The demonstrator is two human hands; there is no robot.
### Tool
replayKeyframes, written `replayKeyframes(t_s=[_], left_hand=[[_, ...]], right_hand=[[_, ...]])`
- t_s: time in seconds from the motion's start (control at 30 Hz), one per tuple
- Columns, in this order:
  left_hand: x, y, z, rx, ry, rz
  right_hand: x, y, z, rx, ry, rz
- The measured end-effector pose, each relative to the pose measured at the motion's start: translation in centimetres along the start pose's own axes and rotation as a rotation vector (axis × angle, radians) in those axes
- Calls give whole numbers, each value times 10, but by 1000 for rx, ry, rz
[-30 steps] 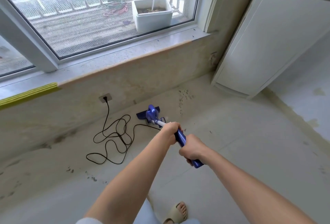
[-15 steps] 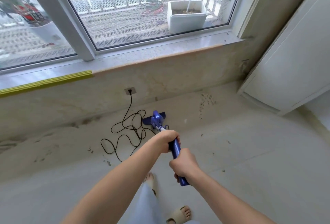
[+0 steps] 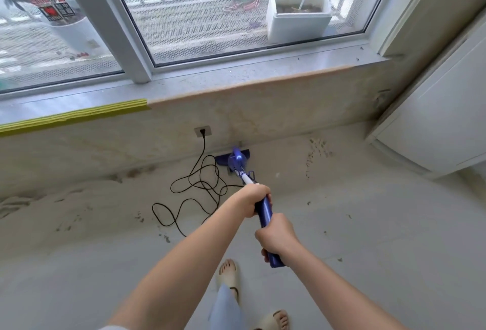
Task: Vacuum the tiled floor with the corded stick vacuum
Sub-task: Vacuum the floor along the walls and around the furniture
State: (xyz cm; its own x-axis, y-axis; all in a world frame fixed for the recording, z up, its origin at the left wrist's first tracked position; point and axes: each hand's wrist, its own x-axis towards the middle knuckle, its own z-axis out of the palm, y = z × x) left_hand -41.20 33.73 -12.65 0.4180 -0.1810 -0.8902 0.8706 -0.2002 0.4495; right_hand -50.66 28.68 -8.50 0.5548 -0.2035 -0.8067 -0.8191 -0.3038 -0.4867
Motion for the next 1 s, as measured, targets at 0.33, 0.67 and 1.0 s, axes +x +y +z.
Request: replayKeyframes(t_s=[0.33, 0.67, 1.0], left_hand=[[10, 26, -36, -22, -57, -9], [18, 44, -33, -147, -122, -22], [28, 66, -33, -121, -142, -54]], right_hand=[[13, -37, 18, -14, 13, -9], [19, -56, -7, -161, 21, -23], [36, -71, -7, -94, 86, -14]])
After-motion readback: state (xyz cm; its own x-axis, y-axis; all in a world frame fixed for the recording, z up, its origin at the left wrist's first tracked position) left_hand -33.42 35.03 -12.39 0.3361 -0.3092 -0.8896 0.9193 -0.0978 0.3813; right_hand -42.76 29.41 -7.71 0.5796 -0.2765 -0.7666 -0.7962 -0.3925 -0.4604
